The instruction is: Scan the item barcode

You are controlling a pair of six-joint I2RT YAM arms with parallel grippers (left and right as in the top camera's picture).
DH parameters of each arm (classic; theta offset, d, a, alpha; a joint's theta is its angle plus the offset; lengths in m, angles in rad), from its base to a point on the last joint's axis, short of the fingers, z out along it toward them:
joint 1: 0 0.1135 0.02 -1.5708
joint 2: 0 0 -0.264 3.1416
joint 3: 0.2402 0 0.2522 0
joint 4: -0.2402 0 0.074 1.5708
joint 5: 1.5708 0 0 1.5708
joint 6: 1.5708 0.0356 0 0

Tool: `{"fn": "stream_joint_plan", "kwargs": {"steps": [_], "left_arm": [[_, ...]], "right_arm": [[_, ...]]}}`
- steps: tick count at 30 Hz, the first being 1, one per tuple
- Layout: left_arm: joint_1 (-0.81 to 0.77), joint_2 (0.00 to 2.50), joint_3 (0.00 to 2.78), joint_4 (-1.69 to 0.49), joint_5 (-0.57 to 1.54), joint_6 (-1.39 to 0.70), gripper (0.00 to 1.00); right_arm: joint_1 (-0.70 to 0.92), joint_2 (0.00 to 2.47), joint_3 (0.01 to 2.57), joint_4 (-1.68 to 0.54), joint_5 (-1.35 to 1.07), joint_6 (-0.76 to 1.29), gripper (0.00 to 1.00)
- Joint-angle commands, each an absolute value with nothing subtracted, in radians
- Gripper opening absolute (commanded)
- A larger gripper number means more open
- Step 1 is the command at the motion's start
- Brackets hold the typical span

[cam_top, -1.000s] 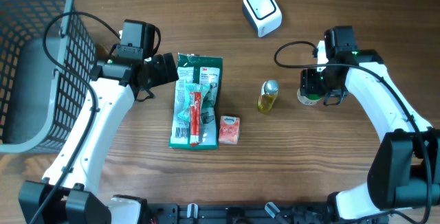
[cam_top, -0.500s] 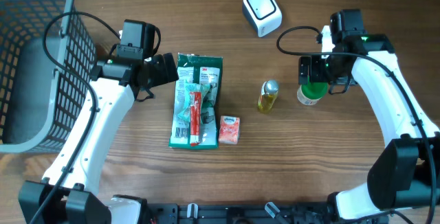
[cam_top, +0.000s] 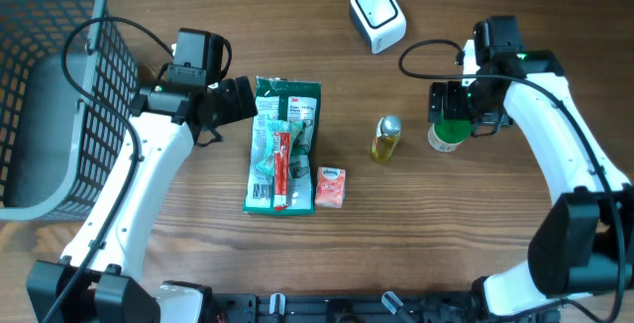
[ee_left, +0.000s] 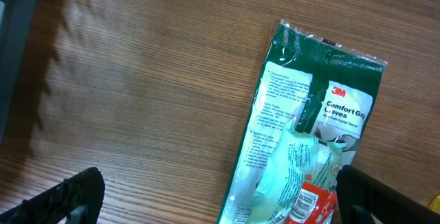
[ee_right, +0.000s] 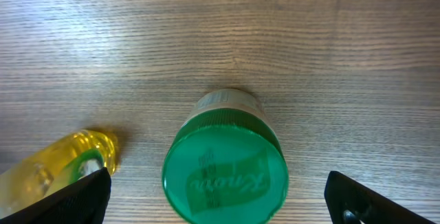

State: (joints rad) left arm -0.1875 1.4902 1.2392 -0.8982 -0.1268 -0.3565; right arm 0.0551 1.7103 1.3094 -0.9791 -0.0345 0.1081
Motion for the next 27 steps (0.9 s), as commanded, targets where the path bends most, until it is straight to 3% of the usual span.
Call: {"fn": "stream_joint_plan", "kwargs": {"steps": [1, 27], "left_arm": [[-0.183, 1.482, 1.255, -0.899, -0.136, -0.344, 1.0], [-0.183, 1.482, 1.255, -0.899, -0.136, -0.344, 1.0]], "right_arm": [[0.057, 1.758, 1.293, -0.981, -0.051, 0.134, 1.0], [0.062, 1.794, 1.235, -0.913, -0.053, 0.187, 1.0]]}}
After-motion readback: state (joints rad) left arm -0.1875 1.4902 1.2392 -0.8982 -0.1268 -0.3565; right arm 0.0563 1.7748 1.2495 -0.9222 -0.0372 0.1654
